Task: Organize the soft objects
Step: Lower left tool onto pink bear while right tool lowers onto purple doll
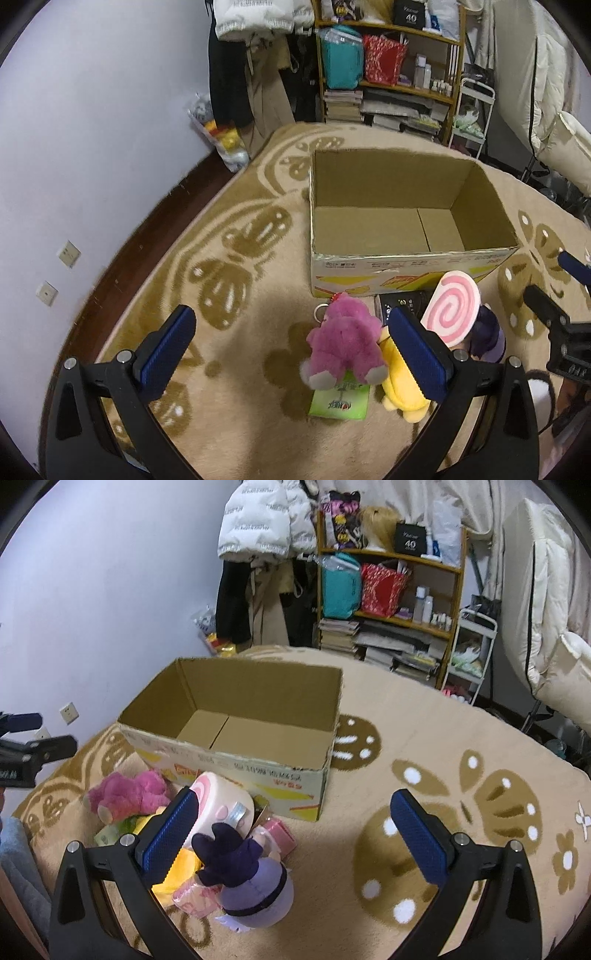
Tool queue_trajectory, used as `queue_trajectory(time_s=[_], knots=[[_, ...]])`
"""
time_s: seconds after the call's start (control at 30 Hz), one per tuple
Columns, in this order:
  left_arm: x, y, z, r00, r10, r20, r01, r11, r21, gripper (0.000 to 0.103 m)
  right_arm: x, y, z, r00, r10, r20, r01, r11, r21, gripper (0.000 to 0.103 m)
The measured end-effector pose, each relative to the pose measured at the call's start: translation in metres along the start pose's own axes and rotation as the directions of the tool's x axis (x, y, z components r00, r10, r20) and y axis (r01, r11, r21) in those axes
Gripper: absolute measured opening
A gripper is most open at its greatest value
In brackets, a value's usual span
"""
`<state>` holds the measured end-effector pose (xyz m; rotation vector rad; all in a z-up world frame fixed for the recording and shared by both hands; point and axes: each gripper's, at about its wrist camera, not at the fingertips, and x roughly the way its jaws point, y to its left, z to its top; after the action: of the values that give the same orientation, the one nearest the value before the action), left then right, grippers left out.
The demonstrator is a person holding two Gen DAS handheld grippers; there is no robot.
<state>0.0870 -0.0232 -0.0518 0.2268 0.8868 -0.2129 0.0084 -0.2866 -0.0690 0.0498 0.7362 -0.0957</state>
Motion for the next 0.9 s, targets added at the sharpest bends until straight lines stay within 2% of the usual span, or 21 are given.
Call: queue_trajectory(time_s=[0.07,0.37,0.67,0.9], knots=[[0.013,0.001,0.003,0.999,-0.014,-0.033,0.014,1.0,-0.011,0.103,0.004,0.0,-0.001,1.0,-0.014,-0.011,0.014,1.0,-0.011,0.103],[0.057,-0.015,0.009,0.989,-0.046,-0.138,0.049,0.999,0.019,0.103,0.02,-0.003,-0.007,0.996,0.035,-0.085,-0.034,0.999,0.016,0.103],[0.083,-0.026,0.004,0.97,-0.083,-0.23,0.087,0.996,0.01,0.103,0.038,0.006,-0.019,0.984,0.086,-0.158,-0.086,0.996,0.007,0.103],[0.099,-0.026,-0.001,0.945,-0.12,-0.303,0.118,0.993,-0.023,0.103,0.05,0.014,-0.025,0.974,0.098,-0.206,-0.103,0.995,-0.016,0.103]])
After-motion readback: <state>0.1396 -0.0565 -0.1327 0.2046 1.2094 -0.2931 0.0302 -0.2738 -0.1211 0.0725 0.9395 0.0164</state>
